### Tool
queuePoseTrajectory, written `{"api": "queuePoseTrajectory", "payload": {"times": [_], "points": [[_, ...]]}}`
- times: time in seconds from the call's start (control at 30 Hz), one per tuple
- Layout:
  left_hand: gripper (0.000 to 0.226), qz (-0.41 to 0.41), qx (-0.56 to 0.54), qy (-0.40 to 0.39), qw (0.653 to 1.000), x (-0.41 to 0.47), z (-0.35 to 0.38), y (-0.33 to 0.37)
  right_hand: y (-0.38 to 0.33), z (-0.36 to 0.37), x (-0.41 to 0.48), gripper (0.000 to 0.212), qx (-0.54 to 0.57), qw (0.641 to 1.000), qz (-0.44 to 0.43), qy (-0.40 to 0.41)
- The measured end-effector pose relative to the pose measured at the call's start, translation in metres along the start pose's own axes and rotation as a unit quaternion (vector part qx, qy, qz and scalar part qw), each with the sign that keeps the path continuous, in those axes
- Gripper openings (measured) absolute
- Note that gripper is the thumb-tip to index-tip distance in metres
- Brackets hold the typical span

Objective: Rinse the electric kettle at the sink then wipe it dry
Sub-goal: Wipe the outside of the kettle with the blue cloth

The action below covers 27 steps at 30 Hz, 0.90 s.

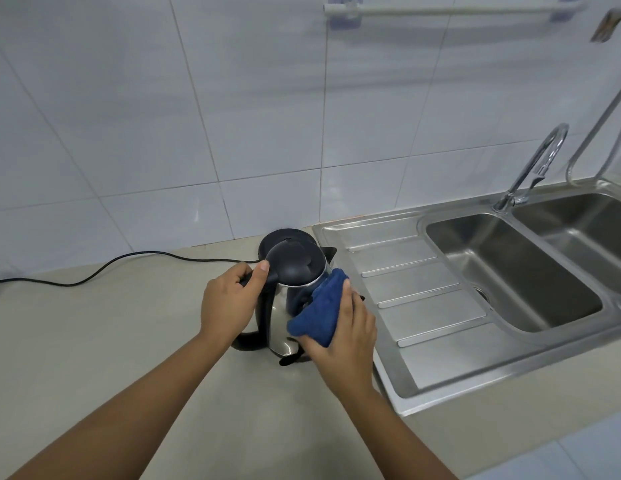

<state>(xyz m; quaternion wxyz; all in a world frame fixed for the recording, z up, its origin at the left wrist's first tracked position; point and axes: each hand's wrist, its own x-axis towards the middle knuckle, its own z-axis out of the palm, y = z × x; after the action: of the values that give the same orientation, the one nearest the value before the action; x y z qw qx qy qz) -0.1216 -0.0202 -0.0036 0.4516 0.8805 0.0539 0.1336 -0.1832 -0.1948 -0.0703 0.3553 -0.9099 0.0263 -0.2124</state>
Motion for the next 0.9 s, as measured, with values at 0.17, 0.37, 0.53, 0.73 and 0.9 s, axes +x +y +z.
{"api": "queuePoseTrajectory", "payload": {"times": [0.17,0.37,0.53,0.73,0.9], "points": [[0.067,-0.009,0.001,-0.009,1.000,0.001,-0.001,0.000,0.008,-0.002,0.034,0.088,0.163,0.986,0.037,0.014],[0.065,-0.009,0.004,0.001,1.000,0.000,0.000,0.001,0.004,0.011,0.022,0.092,0.320,0.936,0.144,0.032],[0.068,-0.005,0.005,0.001,1.000,0.002,0.002,-0.003,-0.004,0.017,0.014,0.079,0.230,0.969,0.054,0.077],[0.063,-0.010,0.000,0.004,1.000,0.003,0.002,-0.005,0.004,0.011,0.033,0.045,0.338,0.920,0.160,0.118],[0.062,-0.017,-0.002,0.018,1.000,0.002,0.005,-0.005,-0.013,0.027,0.003,0.071,0.270,0.947,0.127,0.115]]}}
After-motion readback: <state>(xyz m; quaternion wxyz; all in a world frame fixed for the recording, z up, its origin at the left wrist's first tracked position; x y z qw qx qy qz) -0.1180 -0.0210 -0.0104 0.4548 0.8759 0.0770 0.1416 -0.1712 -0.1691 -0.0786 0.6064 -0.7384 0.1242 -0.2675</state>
